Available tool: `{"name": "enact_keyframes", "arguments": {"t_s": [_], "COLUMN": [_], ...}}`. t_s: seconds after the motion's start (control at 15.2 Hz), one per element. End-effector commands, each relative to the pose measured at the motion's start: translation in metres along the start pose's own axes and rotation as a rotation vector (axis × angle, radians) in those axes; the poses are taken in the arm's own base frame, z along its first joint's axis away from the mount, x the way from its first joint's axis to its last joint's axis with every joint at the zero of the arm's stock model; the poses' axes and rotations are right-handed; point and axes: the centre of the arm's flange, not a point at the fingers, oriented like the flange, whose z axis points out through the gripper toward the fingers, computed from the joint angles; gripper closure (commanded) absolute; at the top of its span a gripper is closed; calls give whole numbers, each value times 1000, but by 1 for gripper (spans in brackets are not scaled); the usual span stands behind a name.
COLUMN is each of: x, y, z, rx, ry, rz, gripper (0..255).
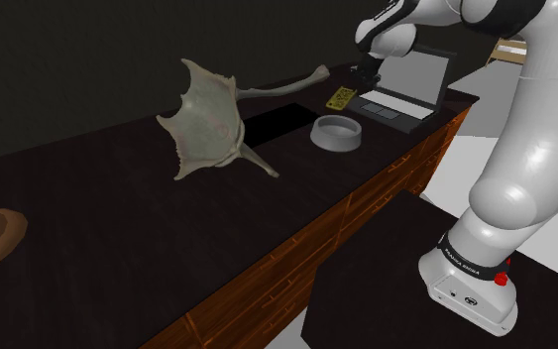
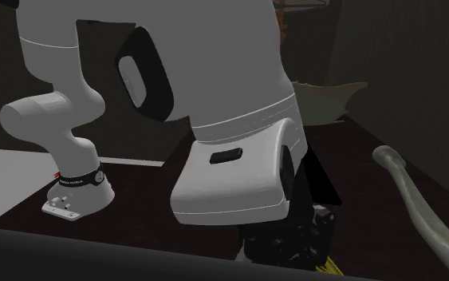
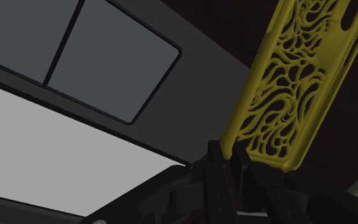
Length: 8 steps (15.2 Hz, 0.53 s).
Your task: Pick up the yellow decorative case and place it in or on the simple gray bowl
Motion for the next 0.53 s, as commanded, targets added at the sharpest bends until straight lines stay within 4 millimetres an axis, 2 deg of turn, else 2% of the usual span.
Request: {"name": "enact_keyframes", "arguments": {"t_s": [0.0, 0.46], "x": [3, 14], "y": [-2, -10], "z": [-10, -44], "rx": [0, 0], "ry": [0, 0], "rz": [0, 0], "gripper": [255, 255]}}
